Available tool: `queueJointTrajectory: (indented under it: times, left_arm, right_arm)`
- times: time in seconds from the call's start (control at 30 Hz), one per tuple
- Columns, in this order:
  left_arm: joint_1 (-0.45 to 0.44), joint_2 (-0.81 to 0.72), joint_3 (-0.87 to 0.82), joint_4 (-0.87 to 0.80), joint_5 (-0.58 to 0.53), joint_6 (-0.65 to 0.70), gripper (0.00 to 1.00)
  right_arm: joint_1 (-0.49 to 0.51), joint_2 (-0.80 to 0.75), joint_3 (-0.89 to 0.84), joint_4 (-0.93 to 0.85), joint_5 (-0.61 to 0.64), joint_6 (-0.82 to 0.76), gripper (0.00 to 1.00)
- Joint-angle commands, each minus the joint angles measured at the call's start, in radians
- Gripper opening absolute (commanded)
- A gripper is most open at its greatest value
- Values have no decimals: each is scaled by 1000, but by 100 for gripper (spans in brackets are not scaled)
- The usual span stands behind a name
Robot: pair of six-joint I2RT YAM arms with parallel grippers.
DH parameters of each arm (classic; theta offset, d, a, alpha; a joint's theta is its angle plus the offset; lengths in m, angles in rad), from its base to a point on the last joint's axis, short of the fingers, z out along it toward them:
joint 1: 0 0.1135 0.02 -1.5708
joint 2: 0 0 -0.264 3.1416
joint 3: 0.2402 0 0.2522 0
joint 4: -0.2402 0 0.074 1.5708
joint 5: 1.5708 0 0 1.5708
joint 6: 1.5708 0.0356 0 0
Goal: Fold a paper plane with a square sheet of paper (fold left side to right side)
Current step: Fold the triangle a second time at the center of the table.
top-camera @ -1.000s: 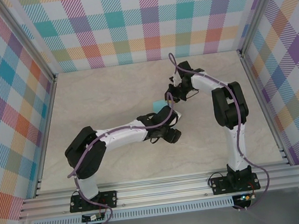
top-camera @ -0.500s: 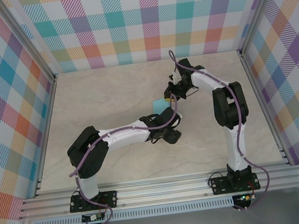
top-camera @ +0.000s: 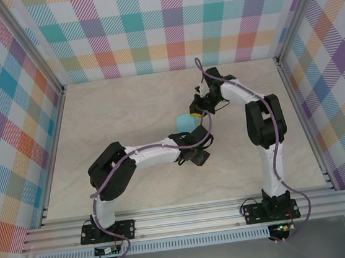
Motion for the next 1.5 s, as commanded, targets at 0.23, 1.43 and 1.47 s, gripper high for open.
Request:
queueJointTrajectory:
  times: [0.23,1.43,1.47]
  left_arm:
    - [-30,-1,26,-24,-56,32,54]
    - [-30,-79,-16,16,-5,9,63]
    - [-30,-69,-10,14,-9,9,65]
  right_arm:
    - [0,24,30,-26,-29,1,10]
    - [0,32,66,-79,-59,49,10]
    - [0,30,62,-73,-59,50,10]
